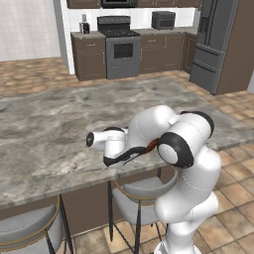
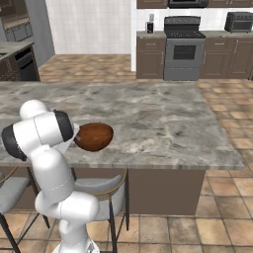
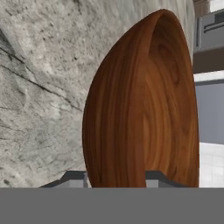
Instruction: Pick up the bowls from the cabinet and place each bowl in front of a stool on the dining counter.
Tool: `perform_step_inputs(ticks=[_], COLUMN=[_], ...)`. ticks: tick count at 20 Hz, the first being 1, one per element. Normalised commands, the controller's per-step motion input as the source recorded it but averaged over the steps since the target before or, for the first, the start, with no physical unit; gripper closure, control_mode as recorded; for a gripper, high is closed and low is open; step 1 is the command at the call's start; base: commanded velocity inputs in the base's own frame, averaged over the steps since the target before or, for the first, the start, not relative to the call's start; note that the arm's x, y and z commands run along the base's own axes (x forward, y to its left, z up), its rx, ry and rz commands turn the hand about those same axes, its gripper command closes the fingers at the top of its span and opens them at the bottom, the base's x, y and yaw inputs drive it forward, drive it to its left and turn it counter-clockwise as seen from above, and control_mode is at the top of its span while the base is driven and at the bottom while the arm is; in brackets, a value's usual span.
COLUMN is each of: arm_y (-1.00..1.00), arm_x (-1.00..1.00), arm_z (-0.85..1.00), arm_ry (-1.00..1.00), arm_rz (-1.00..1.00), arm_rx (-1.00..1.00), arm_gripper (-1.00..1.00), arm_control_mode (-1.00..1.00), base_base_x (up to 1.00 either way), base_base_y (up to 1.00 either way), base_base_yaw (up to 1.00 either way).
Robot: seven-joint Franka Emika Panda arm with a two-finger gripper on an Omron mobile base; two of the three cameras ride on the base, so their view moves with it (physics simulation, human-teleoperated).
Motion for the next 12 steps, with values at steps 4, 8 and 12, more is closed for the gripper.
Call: perform_step_inputs(ticks=[4, 8, 12], arm_y=[-0.07, 0.00, 0.00], arm_x=[0.10, 0.00, 0.00], arm_z=[-0.12, -0.14, -0.12], arm_ry=[-0.01, -0.01, 0.00], arm_rz=[0.02, 0.01, 0.00], arm_rx=[0.04, 0.00, 0.01], arm_gripper=[1.00, -1.00, -1.00], arm_control_mode=[-1.00, -1.00, -1.00], base_base_x=[0.00, 0.00, 0.00], base_base_y=[0.00, 0.00, 0.00], base_base_yaw=[0.00, 0.00, 0.00])
